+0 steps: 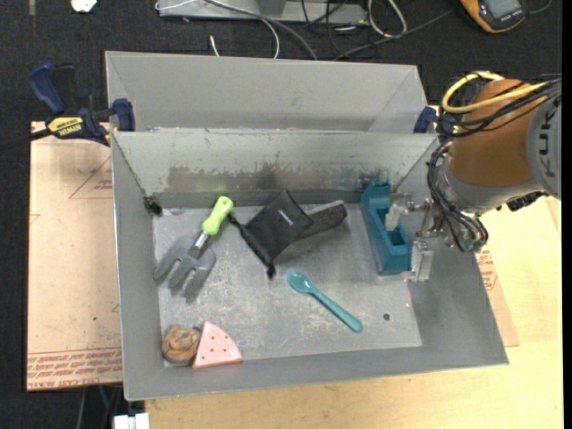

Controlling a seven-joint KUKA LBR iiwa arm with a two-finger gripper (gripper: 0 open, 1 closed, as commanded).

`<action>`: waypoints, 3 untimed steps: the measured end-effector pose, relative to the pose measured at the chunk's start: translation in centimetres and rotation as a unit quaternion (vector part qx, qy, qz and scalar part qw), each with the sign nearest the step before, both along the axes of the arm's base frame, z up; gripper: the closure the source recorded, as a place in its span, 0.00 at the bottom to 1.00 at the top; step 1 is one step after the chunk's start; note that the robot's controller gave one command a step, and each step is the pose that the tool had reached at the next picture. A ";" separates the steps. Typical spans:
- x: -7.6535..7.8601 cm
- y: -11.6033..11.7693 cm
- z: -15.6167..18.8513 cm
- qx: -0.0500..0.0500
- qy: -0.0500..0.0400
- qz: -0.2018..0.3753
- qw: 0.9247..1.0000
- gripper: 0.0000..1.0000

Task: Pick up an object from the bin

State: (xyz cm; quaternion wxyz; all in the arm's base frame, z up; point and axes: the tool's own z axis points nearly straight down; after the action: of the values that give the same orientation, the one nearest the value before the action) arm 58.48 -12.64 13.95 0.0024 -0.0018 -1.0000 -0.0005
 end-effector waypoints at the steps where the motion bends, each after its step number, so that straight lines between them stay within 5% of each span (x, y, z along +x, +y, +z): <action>1: 0.1 0.1 0.5 -0.001 -0.003 0.002 1.000 0.00; 2: 3.0 -0.8 -4.8 0.000 0.000 -0.076 0.997 0.00; 3: 2.5 -0.6 -4.3 0.000 -0.002 -0.087 0.996 0.00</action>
Offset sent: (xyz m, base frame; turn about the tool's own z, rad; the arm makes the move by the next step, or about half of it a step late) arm 0.0370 -0.0112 -0.0695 0.1994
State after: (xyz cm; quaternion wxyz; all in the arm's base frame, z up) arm 60.98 -13.28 9.64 0.0000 -0.0891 -0.9960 -0.0003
